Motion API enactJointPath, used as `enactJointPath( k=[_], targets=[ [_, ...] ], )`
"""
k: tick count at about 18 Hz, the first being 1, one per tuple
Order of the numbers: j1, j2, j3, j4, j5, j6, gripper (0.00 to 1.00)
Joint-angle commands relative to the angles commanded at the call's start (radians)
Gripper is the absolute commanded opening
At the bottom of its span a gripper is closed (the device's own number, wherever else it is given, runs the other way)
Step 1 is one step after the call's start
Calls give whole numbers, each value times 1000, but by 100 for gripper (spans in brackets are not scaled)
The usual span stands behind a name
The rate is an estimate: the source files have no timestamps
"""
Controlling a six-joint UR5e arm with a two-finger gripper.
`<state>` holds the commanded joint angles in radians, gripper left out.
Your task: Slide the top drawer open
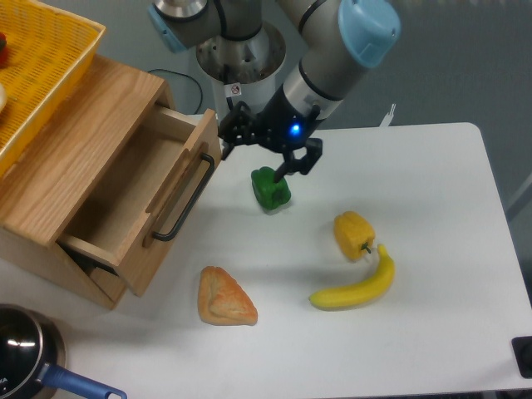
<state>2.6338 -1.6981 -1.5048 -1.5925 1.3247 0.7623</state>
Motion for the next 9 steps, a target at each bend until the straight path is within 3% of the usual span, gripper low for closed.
enactJointPath(
  k=[3, 4, 7, 9],
  targets=[
    [-3, -15, -11, 40, 250, 86, 100],
    [0, -23, -11, 40, 283, 116, 100],
    [46, -51, -11, 48, 281, 162, 100],
    [83, -78, -9, 74, 283, 279, 100]
  ],
)
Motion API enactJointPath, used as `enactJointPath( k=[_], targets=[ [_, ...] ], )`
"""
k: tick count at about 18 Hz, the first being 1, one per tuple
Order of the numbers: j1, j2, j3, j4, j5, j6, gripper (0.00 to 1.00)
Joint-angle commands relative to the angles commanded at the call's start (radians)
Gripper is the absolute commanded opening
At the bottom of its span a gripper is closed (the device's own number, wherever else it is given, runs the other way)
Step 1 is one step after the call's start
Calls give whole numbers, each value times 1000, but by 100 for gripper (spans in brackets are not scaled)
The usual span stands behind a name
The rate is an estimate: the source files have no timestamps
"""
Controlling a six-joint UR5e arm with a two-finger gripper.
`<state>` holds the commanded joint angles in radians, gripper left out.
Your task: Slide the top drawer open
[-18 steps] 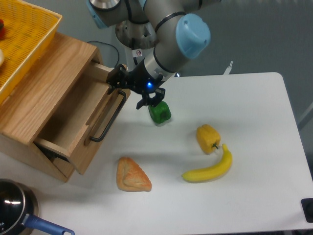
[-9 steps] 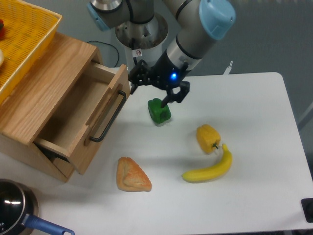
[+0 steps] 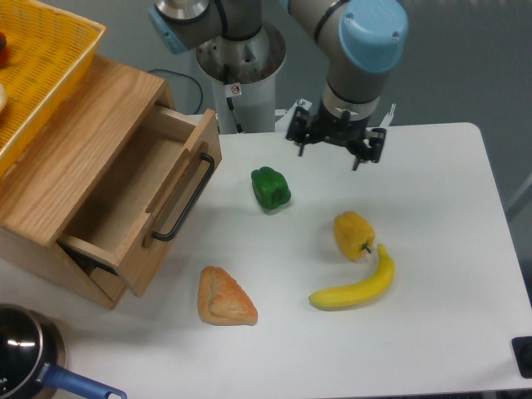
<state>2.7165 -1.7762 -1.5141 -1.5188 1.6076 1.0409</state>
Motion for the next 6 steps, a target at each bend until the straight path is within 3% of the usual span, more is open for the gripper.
enactJointPath(
  k=[2, 6],
  targets=[
    [34, -32, 3, 40, -2, 106, 100],
    [58, -91, 18, 143, -6, 146, 100]
  ],
)
